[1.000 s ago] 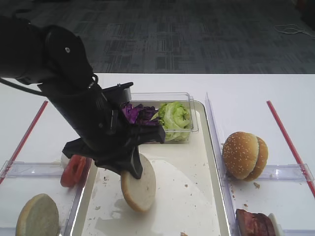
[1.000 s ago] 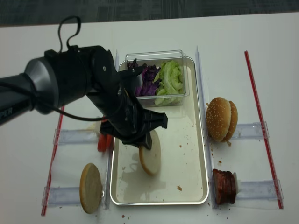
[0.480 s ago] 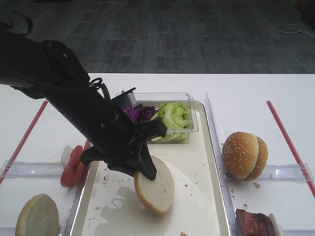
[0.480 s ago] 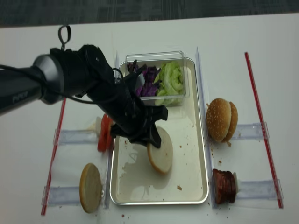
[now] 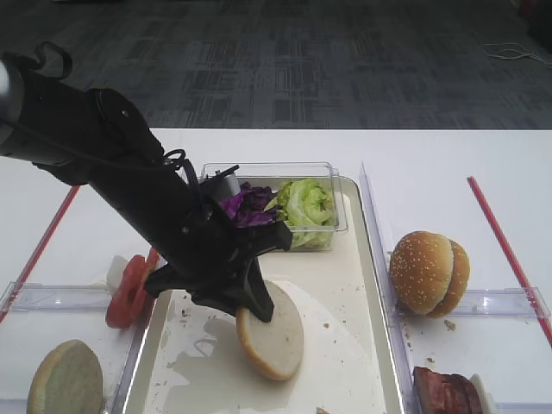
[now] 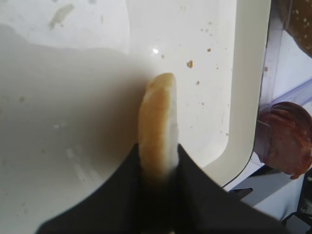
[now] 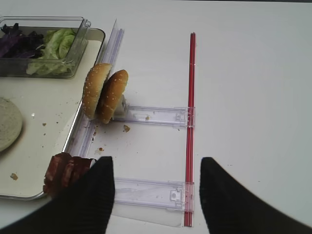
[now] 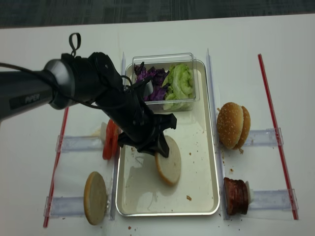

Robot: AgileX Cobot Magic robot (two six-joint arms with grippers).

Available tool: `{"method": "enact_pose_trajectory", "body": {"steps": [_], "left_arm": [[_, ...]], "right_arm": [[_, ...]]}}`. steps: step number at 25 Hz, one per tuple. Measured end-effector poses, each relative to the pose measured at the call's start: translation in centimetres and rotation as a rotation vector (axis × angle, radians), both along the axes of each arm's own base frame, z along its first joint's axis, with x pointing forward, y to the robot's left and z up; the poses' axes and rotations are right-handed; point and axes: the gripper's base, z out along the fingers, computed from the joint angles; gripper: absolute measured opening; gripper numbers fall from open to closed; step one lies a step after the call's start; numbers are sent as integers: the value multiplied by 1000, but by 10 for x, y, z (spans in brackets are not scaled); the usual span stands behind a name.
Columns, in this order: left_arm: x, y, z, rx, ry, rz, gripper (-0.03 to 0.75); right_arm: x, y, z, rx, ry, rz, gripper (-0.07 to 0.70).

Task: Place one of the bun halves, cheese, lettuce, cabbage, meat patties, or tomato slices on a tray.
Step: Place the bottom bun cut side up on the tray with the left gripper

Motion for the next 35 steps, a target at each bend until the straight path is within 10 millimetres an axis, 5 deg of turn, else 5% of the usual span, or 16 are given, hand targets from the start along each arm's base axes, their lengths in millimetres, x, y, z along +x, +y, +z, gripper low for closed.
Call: {"method": "enact_pose_trajectory", "body": {"steps": [35], "left_arm": [[2, 3, -7, 41, -14, -21, 96]], "right_arm": [[0, 0, 0, -2, 0, 1, 405]]}}
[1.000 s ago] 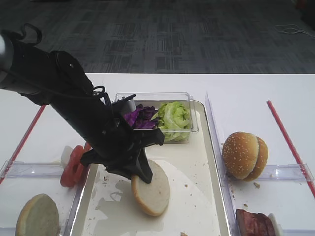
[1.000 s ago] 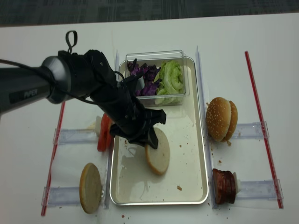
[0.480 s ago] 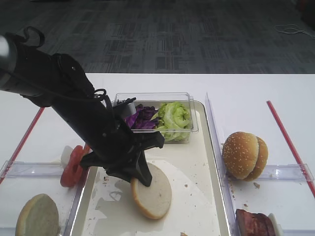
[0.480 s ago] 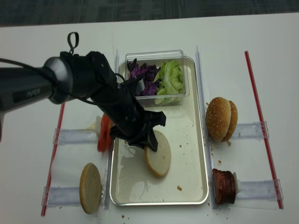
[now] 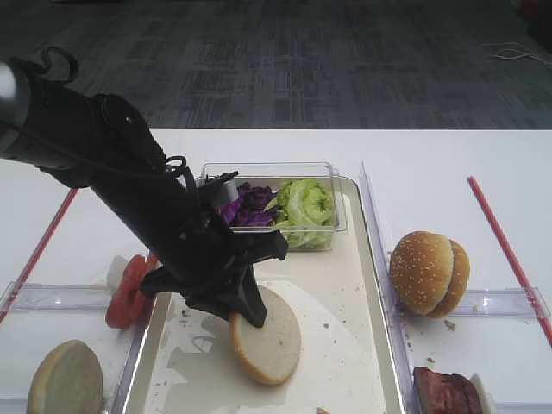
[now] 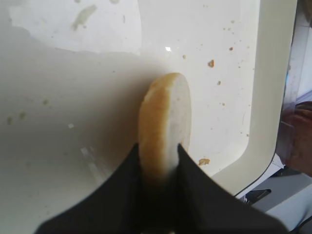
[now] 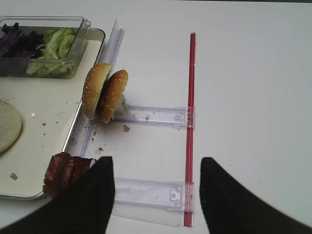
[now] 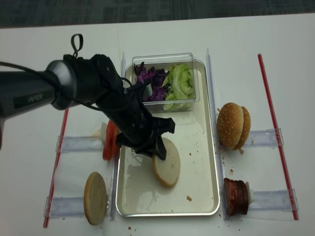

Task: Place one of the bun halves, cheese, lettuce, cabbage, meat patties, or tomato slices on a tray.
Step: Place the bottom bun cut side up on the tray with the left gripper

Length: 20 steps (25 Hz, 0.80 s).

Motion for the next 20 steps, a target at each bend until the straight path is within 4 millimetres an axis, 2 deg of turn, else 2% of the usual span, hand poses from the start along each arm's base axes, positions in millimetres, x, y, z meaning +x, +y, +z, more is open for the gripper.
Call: {"method": "enact_pose_trajectory", "body": {"steps": [10, 20], "left_arm": [[-1, 0, 0, 0, 14, 10, 163], [-2, 0, 0, 0, 31, 12, 169]], "right_arm": [[0, 0, 0, 0, 0, 0, 405], [0, 0, 0, 0, 0, 0, 405]]}}
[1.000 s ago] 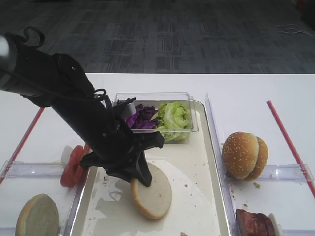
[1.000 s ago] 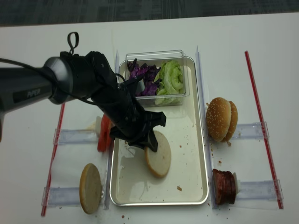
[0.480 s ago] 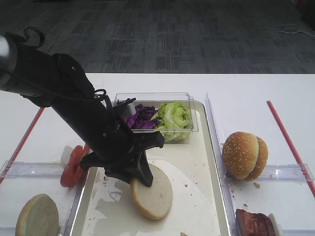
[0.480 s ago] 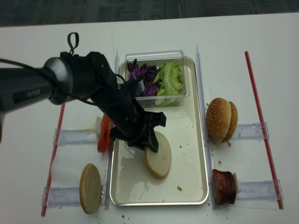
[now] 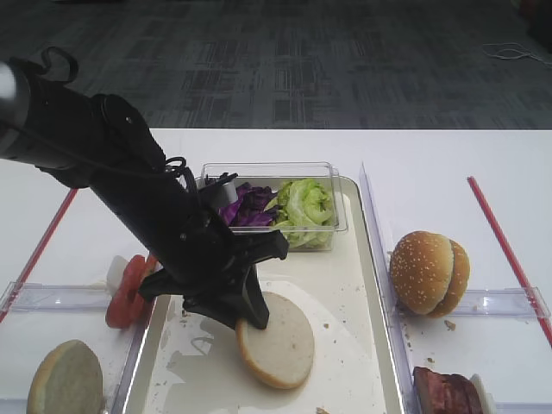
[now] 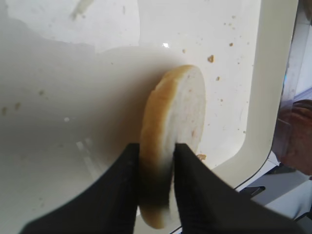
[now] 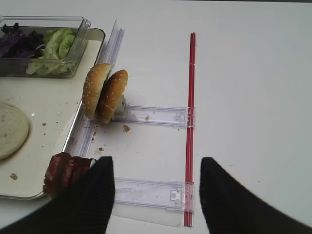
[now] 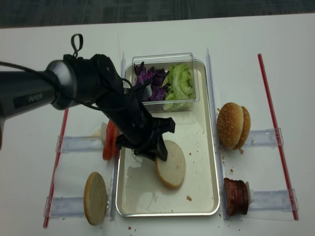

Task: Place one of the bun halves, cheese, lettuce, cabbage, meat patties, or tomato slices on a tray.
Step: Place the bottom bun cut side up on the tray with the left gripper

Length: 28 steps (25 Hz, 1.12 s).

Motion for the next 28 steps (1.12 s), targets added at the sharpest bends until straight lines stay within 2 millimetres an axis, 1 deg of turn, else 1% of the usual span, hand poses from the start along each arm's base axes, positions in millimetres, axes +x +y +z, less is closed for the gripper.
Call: {"method": "enact_pose_trajectory", "body": {"steps": [5, 12, 28], "left_arm": [[0, 0, 0, 0, 7, 1, 170], [-2, 4, -2, 48, 24, -10, 177], [9, 6, 20, 167, 33, -56, 202]], "right_arm": [[0, 0, 0, 0, 0, 0, 405], [0, 0, 0, 0, 0, 0, 405], [0, 0, 0, 0, 0, 0, 405]]}}
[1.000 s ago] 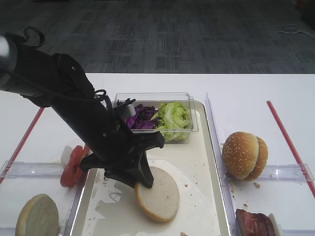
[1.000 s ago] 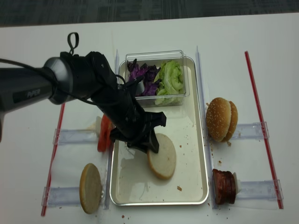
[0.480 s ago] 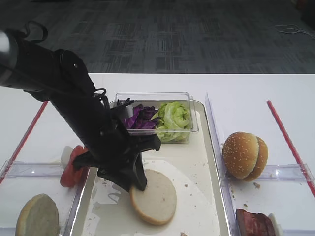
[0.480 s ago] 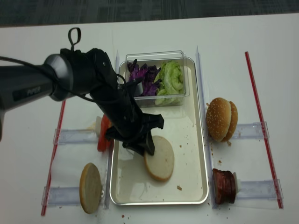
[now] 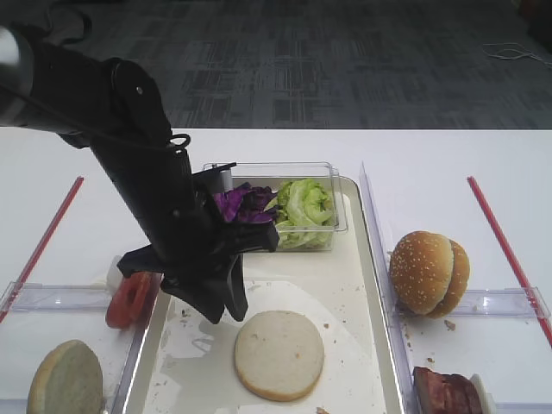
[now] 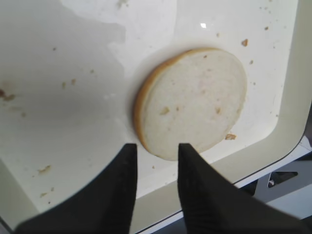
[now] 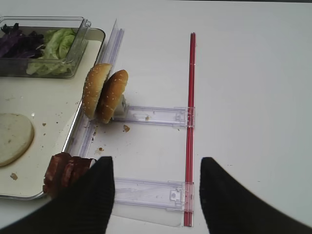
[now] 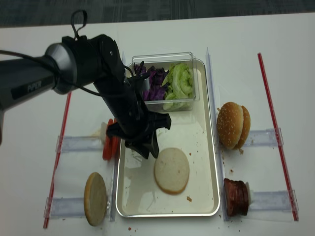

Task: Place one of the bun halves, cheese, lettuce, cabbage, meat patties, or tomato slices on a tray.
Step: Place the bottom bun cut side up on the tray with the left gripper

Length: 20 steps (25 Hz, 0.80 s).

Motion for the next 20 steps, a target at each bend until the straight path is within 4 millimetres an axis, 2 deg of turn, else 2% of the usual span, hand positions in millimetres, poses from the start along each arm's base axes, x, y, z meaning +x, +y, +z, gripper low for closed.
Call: {"method": "enact_pose_trajectory", "body": {"steps": [7, 16, 20], "left_arm": [[5, 6, 12, 98, -12, -12, 203], [7, 29, 68, 276, -199, 21, 203], [9, 38, 82, 339, -277, 41, 203]], "right_arm": [[0, 0, 0, 0, 0, 0, 405], [0, 0, 0, 1, 0, -1, 405], [0, 0, 0, 1, 0, -1, 405]]}}
